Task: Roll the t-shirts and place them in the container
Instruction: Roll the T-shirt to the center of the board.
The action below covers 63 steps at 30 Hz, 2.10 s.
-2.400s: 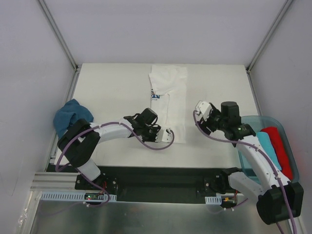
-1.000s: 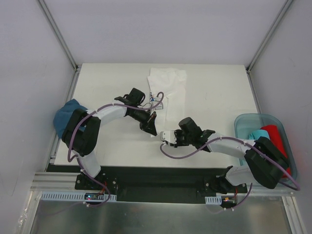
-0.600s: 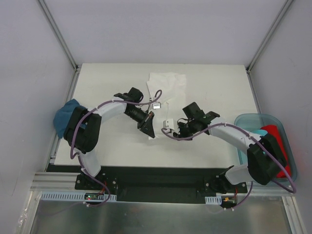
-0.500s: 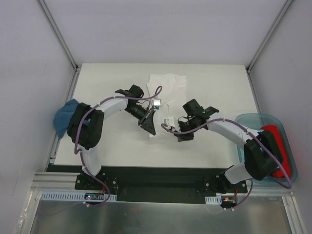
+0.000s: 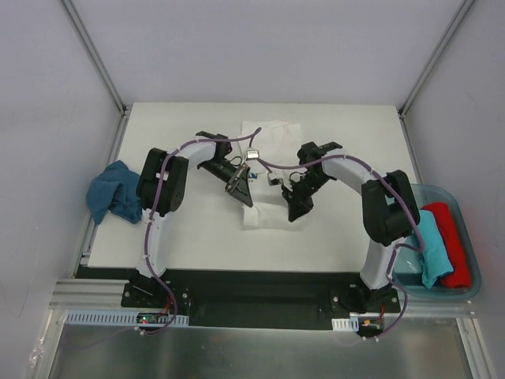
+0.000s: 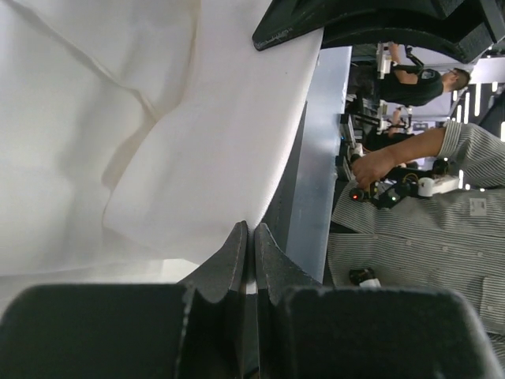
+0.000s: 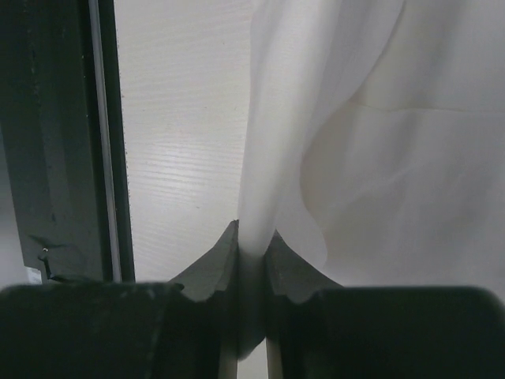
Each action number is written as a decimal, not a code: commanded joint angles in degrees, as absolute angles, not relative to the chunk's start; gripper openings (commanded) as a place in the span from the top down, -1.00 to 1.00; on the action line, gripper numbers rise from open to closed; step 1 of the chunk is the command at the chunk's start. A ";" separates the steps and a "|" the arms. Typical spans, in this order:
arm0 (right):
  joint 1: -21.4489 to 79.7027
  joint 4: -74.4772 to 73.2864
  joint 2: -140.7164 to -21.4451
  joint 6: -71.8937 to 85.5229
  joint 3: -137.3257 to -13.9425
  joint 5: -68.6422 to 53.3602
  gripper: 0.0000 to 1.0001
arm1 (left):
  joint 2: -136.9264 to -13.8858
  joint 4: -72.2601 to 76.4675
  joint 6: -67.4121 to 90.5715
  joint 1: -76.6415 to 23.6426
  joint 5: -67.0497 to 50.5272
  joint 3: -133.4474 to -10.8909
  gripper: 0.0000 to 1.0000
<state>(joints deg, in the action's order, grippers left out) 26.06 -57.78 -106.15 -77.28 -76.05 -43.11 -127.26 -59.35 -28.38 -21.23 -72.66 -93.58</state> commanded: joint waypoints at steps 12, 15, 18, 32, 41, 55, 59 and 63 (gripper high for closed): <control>23.47 -82.96 -125.49 -85.25 -93.50 -44.74 0.74 | -136.14 -67.68 -32.17 -16.00 -66.10 -100.19 0.99; 22.77 -86.39 -129.62 -85.34 -97.81 -44.12 0.75 | -137.02 -67.68 -32.25 -15.38 -64.25 -100.90 0.96; 22.67 -88.33 -132.52 -83.68 -101.51 -44.04 0.75 | -137.37 -67.68 -32.52 -14.77 -63.46 -100.99 0.92; 22.32 -92.81 -137.38 -81.20 -108.02 -44.30 0.75 | -121.25 -57.84 -32.50 -10.46 -50.98 -95.82 0.24; 22.50 -92.46 -138.34 -78.76 -108.01 -44.12 0.76 | -87.66 -35.40 -44.46 -22.66 -41.76 -64.80 0.00; 22.15 -94.92 -143.88 -73.39 -114.61 -43.51 0.76 | -80.06 14.74 -54.84 -44.91 -18.91 -39.29 -0.21; 22.24 -95.01 -144.05 -73.21 -114.79 -43.51 0.75 | -84.10 14.60 -57.30 -45.70 -20.03 -40.43 -0.20; 22.06 -95.01 -144.05 -73.13 -114.87 -43.77 0.75 | -88.32 9.24 -59.49 -45.70 -21.44 -43.33 -0.18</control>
